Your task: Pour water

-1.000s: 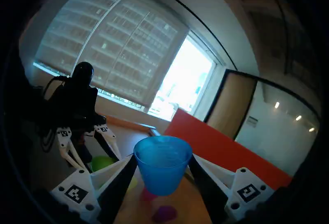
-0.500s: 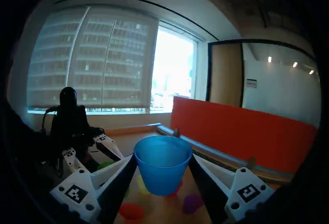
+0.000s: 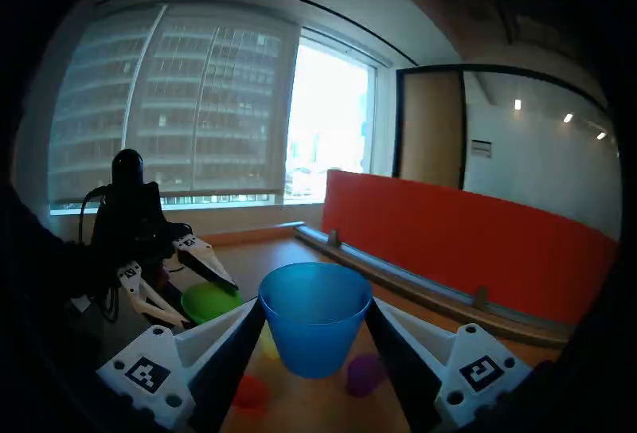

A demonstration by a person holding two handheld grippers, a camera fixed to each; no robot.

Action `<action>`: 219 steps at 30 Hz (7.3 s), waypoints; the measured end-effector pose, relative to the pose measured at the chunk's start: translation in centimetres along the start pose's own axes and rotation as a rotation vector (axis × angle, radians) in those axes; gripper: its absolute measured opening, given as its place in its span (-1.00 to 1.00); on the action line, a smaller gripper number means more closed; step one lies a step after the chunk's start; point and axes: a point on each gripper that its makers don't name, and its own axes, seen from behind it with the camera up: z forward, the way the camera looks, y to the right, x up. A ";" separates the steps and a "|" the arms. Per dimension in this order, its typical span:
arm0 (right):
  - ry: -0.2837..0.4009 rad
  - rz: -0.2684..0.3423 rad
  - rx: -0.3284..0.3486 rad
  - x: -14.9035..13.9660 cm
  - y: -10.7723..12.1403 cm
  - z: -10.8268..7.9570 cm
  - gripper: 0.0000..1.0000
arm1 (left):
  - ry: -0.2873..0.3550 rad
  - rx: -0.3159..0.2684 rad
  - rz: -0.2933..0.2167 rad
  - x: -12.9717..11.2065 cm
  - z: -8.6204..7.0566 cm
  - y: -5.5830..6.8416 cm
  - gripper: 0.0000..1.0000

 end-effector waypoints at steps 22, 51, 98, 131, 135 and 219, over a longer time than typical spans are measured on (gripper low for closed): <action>-0.199 0.010 -0.008 -9.9 3.5 -0.7 0.80 | -0.221 0.034 -0.001 -8.0 -0.6 -1.5 0.80; -0.288 0.038 0.035 -15.2 3.6 1.1 0.80 | -0.443 0.027 -0.015 -16.5 -0.9 -2.4 0.80; -0.429 0.079 0.098 -21.9 1.6 4.4 0.81 | -0.465 0.049 -0.058 -17.6 -4.5 -2.5 1.00; -0.473 0.066 0.113 -24.3 0.5 4.2 0.84 | -0.386 0.139 -0.124 -15.7 -7.8 -3.6 1.00; -0.475 0.061 0.108 -24.5 0.5 3.9 0.84 | -0.389 0.132 -0.121 -15.7 -7.7 -3.2 1.00; 0.016 0.093 -0.849 -16.2 6.7 -16.1 1.00 | 0.095 0.857 -0.067 -5.8 -15.2 -8.1 1.00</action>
